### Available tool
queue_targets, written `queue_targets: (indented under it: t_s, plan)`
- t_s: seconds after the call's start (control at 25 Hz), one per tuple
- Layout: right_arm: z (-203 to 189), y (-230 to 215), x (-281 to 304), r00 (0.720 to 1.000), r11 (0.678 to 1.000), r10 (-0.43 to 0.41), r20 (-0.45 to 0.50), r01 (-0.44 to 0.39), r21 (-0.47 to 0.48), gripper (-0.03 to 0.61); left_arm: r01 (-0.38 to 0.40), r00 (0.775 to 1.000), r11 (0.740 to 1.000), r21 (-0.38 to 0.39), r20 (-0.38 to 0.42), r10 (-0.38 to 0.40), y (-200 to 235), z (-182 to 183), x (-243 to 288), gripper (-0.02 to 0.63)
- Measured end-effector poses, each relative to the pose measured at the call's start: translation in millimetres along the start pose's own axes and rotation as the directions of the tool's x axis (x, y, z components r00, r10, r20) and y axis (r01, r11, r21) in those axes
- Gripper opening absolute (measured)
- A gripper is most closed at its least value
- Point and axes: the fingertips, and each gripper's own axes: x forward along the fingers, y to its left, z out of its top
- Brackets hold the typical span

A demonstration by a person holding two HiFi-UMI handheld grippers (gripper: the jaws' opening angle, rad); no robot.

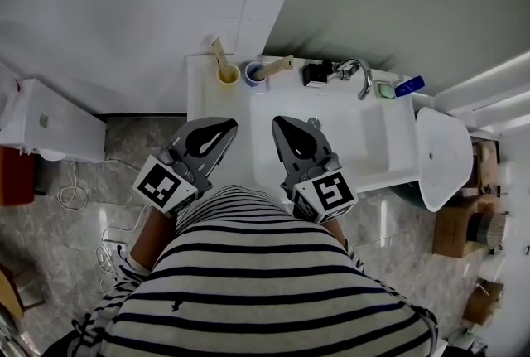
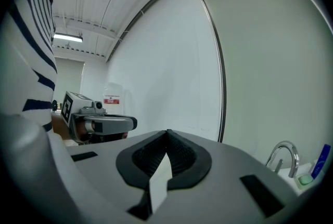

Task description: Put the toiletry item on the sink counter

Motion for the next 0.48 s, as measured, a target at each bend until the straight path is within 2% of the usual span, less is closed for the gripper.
queue_targets:
  t_s: [0.48]
  plan:
    - [-4.6,-0.9,2.5,1.000,1.000,0.003,-0.003,-0.003,0.001,0.008,0.018,1.000,1.000,-0.025,0.011,-0.017,-1.6,-4.7,2.2,0.014]
